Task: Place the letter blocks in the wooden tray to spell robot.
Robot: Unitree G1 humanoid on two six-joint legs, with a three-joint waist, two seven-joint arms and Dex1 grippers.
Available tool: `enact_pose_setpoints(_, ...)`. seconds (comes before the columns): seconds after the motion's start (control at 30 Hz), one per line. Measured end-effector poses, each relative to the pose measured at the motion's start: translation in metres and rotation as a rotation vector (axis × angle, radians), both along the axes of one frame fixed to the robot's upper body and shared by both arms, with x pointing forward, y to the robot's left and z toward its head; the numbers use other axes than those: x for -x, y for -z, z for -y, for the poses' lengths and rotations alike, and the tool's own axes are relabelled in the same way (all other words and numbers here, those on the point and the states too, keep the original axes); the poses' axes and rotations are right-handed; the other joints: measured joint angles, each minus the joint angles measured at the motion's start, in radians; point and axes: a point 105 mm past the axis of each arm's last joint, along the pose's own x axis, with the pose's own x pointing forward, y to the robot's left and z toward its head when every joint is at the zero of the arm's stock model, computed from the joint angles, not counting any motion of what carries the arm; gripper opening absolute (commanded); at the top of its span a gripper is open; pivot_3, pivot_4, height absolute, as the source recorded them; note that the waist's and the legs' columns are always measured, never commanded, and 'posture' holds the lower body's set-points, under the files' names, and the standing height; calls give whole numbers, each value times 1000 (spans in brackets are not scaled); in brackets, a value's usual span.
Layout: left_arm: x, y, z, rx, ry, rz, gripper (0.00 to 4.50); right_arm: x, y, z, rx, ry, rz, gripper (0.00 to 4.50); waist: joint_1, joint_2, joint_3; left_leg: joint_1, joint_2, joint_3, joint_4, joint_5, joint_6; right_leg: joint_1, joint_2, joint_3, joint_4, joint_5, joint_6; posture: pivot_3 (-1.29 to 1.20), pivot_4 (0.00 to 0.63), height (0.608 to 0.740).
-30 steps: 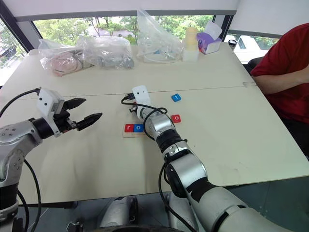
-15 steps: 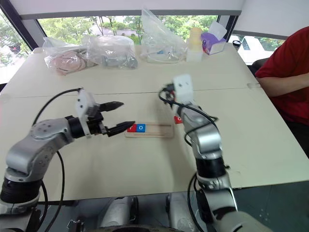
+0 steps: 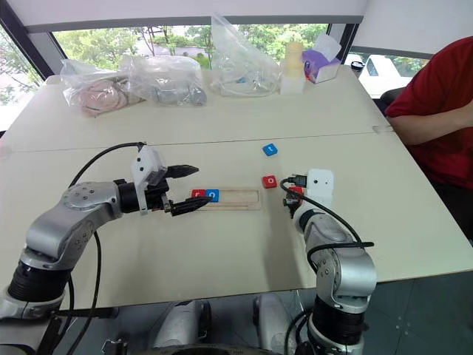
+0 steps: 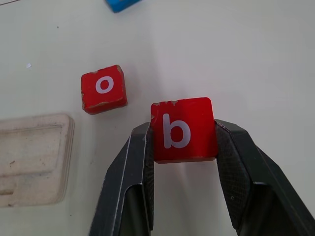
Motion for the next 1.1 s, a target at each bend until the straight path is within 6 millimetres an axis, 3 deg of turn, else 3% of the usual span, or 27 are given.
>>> enact_pose_setpoints(0.2, -1, -1, 2, 6, -1, 15, 4500, -2, 8, 6, -14, 33, -27, 4241, -2, 0, 0, 0, 0, 0, 0, 0, 0, 0, 0, 0, 0, 0, 0, 0, 150, 738)
enact_pose_setpoints(0.23, -1, -1, 1, 6, -1, 15, 4500, -1, 7, 4, -14, 27, -28, 4450, -2, 0, 0, 0, 0, 0, 0, 0, 0, 0, 0, 0, 0, 0, 0, 0, 150, 738)
enact_pose_setpoints(0.37, 1, 2, -6, -23, -6, -1, 4500, -3, -3, 9, 32, -23, 11, 4450, -1, 1, 1, 0, 0, 0, 0, 0, 0, 0, 0, 0, 0, 0, 0, 0, 150, 738)
enact_pose_setpoints(0.47, 6, 2, -18, -47, 3, -35, 4500, -12, -43, 25, 131, -165, 172, 4450, -1, 3, 2, 0, -2, 0, 0, 0, 0, 0, -3, 0, -1, -1, 0, 0, 150, 738)
enact_pose_setpoints(0.53, 14, 1, -20, -64, 56, -74, 4500, -6, -69, 24, 190, -401, 285, 4450, 1, 2, 3, 0, -3, 1, -1, 0, 0, 1, -3, -1, -2, -2, 2, 0, 150, 738)
enact_pose_setpoints(0.63, 32, -2, -20, -110, 160, -129, 4500, 6, -82, 18, 190, -696, 356, 4450, 1, 1, 4, 0, -2, 0, -2, 0, 1, 2, -3, -2, -3, -3, 2, 0, 150, 738)
enact_pose_setpoints(0.8, 62, -12, -14, -156, 328, -181, 4500, 8, -45, 56, 307, -932, 198, 4450, 3, 0, 4, 1, -3, 1, 0, 0, 1, 3, -4, -2, -3, -3, 2, 0, 150, 738)
enact_pose_setpoints(0.97, 59, -23, -14, -147, 308, -143, 4500, -2, -15, 67, 362, -1048, 148, 4450, -2, 0, 6, 2, -3, 1, 1, 0, 1, 3, -3, -1, -2, -3, 1, 0, 150, 738)
enact_pose_setpoints(1.1, 51, -19, -27, -172, 229, -154, 4500, -14, 1, 69, 405, -1100, 135, 4450, -1, 0, 6, 2, -3, 1, 1, 0, 1, 3, -3, -1, -1, -3, 1, 0, 150, 738)
